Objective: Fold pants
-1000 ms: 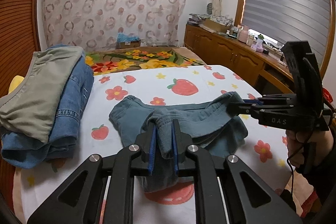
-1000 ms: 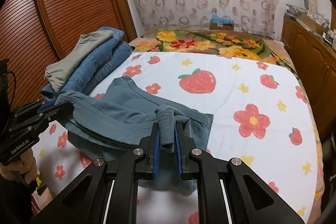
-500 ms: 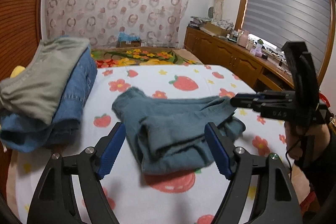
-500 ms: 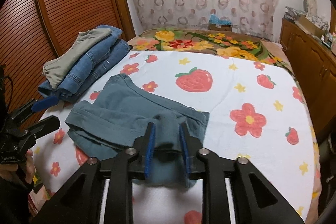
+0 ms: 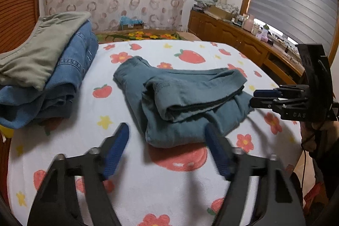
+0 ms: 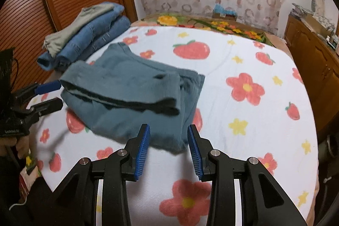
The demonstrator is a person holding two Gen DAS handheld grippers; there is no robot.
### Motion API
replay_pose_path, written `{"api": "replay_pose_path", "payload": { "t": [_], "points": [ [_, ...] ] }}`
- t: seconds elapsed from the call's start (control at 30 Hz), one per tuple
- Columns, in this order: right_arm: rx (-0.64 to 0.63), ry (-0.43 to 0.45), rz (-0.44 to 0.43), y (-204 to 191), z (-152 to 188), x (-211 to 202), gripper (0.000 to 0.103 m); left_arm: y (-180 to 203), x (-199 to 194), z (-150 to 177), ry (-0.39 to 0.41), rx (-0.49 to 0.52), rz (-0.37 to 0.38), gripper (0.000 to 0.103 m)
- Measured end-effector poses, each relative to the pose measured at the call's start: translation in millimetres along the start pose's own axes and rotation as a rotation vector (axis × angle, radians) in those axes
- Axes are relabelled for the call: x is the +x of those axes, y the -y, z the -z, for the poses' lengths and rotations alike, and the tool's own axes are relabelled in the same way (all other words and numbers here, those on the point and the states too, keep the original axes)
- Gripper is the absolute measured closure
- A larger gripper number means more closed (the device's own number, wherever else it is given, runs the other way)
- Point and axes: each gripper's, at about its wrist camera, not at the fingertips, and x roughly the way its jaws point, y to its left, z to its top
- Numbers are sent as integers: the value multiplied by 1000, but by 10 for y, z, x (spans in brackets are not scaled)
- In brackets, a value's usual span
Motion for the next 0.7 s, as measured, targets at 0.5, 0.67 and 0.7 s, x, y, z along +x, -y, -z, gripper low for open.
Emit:
{"api": "replay_pose_path", "payload": {
  "t": [0.5,0.67,0.7],
  "points": [
    [13,-15,-75,57,-83,143,94,26,14,10,-2,7,-4,89],
    [-10,15,-85,6,37,-88,94,102,-258,51,33,15,29,89],
    [-15,16,-87,-7,66,-126,94,114,-301,67,38,14,33,89]
  ]
}}
